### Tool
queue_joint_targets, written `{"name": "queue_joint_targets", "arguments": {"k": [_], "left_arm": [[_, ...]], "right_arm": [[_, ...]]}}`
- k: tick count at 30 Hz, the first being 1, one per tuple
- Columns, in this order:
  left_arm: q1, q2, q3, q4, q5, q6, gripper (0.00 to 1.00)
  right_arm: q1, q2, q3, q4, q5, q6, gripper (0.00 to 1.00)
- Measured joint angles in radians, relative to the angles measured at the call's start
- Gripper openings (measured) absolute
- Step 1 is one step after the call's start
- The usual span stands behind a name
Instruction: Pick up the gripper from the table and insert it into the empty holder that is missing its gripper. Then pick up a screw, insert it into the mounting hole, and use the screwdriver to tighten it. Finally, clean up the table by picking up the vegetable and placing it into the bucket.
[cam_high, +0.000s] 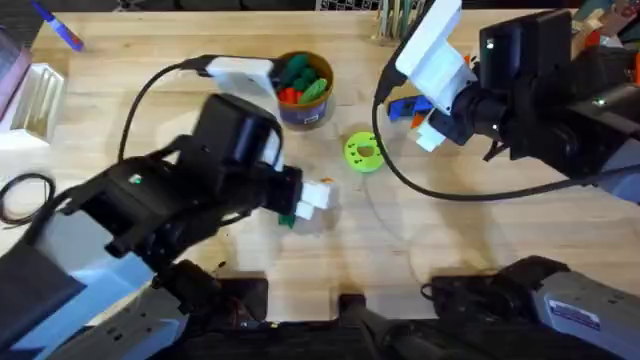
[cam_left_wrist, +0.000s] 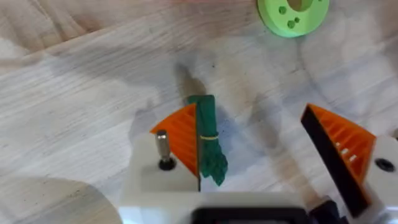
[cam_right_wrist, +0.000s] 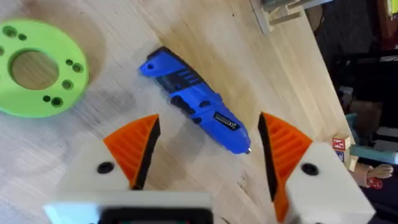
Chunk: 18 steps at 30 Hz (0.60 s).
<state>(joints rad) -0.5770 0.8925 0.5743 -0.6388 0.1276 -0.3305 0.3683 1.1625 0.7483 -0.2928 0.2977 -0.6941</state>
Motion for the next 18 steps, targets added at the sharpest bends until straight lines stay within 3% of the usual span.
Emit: {"name": "queue_joint_targets", "arguments": {"k": [3,6,18], "left_arm": [[-0.105,0.031,0.0,0.0,-0.103,0.0,0.987],[-0.152,0.095,0.0,0.0,-0.161,-0.01,0.987],[-0.16,0.332,0.077,-0.065,-0.198,-0.16,0.988]], "right_arm": [[0.0,0.0,0.0,0.0,0.0,0.0,0.929],[0.0,0.0,0.0,0.0,0.0,0.0,0.929],[0.0,0.0,0.0,0.0,0.0,0.003,0.929]]}}
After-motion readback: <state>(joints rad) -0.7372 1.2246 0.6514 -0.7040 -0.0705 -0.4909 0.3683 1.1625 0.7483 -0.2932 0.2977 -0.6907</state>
